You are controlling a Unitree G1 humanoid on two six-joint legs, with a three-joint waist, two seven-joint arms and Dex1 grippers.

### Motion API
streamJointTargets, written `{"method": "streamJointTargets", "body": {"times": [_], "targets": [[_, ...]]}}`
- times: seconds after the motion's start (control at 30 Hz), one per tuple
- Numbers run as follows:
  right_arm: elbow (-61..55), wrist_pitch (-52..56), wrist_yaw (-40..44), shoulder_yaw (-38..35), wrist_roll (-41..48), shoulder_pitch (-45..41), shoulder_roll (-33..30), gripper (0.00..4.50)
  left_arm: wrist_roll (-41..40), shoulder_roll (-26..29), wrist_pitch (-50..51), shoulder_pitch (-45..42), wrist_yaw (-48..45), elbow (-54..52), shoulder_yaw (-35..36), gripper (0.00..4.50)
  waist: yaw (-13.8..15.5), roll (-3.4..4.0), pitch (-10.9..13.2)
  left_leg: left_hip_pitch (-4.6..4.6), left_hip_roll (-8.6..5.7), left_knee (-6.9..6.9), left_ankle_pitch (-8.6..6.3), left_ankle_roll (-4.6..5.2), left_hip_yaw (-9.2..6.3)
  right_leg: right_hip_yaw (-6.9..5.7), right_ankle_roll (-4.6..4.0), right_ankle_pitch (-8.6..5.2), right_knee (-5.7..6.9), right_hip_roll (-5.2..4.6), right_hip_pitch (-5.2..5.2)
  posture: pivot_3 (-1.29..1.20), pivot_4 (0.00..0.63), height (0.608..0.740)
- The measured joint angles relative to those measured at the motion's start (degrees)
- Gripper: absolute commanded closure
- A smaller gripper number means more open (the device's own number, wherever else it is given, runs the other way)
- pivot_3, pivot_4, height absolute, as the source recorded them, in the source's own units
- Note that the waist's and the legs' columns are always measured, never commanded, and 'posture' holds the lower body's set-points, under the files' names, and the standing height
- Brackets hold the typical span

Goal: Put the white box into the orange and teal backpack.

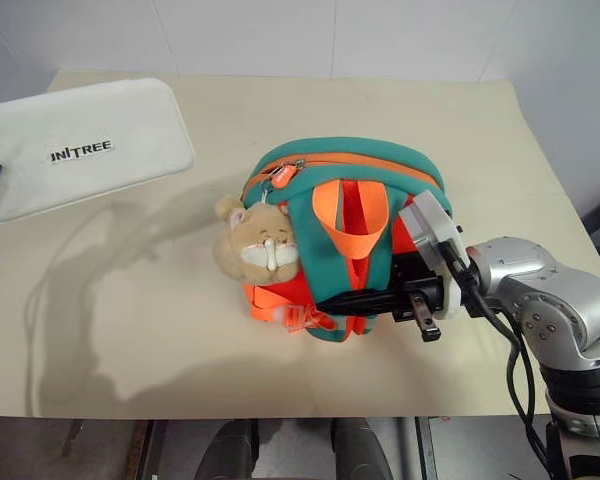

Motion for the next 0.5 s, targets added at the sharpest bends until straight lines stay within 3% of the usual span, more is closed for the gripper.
{"method": "streamJointTargets", "body": {"times": [0.5], "targets": [[13.24, -10.79, 14.74, 3.64, -12.25, -4.49, -1.44, 4.5, -5.09, 1.53, 3.64, 3.41, 0.51, -16.12, 2.78, 3.18, -0.05, 0.03, 0.02, 0.01, 0.0, 0.22, -0.01, 0.02, 0.0, 0.02, 0.06, 0.03, 0.09, 0.0, 0.06, 0.0, 0.15, 0.74]]}}
